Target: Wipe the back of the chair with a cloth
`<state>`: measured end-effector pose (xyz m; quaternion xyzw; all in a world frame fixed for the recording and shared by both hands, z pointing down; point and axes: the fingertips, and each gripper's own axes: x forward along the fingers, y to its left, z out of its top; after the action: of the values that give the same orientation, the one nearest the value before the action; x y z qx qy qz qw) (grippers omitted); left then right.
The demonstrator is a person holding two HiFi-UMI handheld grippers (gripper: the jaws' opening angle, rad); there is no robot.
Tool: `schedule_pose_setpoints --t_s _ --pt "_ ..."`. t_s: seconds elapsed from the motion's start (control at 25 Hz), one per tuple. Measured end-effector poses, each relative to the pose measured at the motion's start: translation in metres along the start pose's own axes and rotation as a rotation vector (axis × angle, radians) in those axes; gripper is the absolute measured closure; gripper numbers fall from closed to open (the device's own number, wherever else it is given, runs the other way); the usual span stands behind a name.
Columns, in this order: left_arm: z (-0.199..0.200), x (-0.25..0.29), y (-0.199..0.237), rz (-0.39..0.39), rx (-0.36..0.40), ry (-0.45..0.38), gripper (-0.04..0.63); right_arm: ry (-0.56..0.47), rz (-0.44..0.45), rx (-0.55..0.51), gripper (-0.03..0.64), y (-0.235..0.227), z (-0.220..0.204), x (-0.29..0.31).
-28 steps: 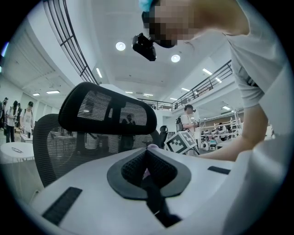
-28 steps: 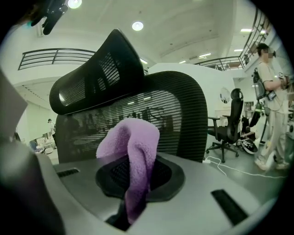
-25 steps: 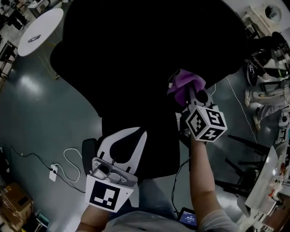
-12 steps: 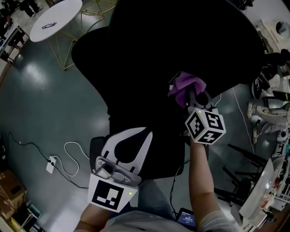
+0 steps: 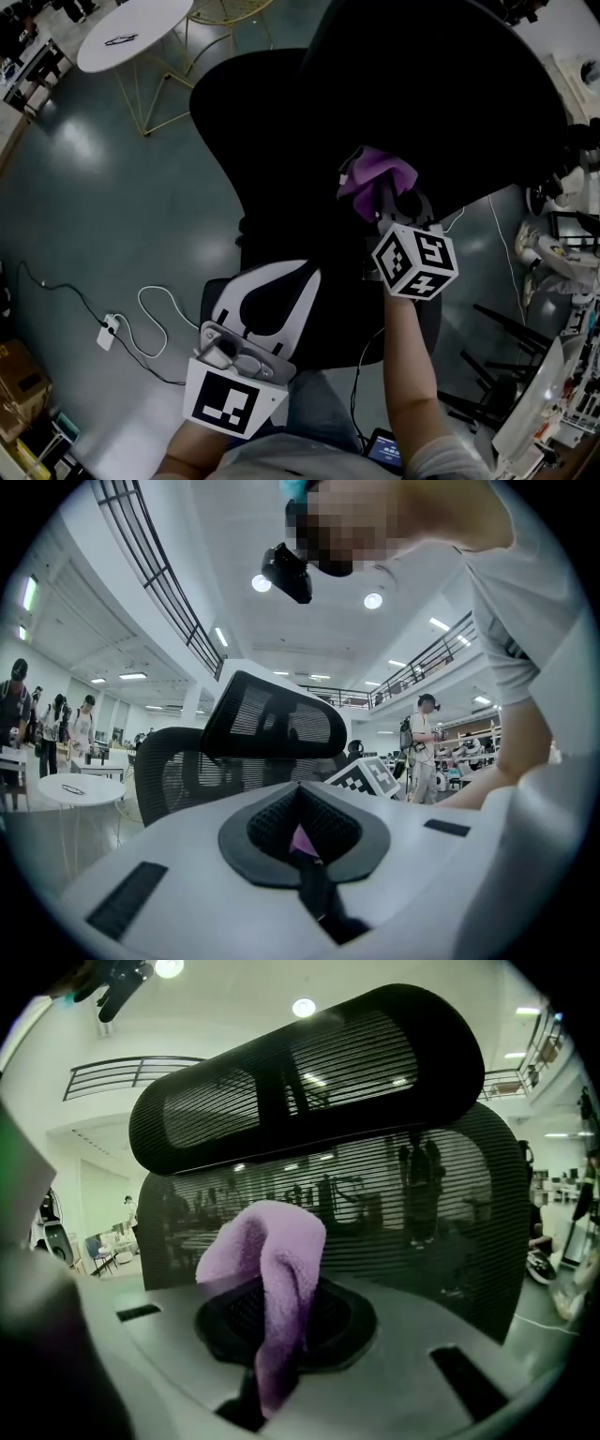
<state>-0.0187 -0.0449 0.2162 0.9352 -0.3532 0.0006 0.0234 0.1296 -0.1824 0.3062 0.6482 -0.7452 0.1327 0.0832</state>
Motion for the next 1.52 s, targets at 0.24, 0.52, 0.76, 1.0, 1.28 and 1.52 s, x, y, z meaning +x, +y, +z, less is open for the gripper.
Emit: schedule_pose_setpoints --t_s 0.24,0.52,0.76,1.0,1.28,1.52 --pt "0.004 -0.017 0.021 0.021 -0.003 -0.007 0.583 0.004 0.016 0.003 0.568 0.036 0.0 0.01" --pt "0.006 -0.037 0.038 0.035 -0.01 -0.013 0.583 0.01 0.045 -0.007 0.568 0.077 -0.002 0.016" --pt "0.007 -0.049 0.051 0.05 -0.011 -0.024 0.583 0.02 0.091 -0.024 0.568 0.113 -0.005 0.026" --pt "0.011 -0.059 0.058 0.067 -0.005 -0.029 0.583 0.03 0.131 -0.03 0.568 0.143 -0.007 0.032" --pt "0.01 -0.072 0.067 0.092 -0.004 -0.029 0.583 0.037 0.186 -0.046 0.568 0.178 -0.011 0.039" --pt "0.009 -0.08 0.075 0.115 -0.005 -0.031 0.583 0.057 0.228 -0.069 0.568 0.201 -0.018 0.042"
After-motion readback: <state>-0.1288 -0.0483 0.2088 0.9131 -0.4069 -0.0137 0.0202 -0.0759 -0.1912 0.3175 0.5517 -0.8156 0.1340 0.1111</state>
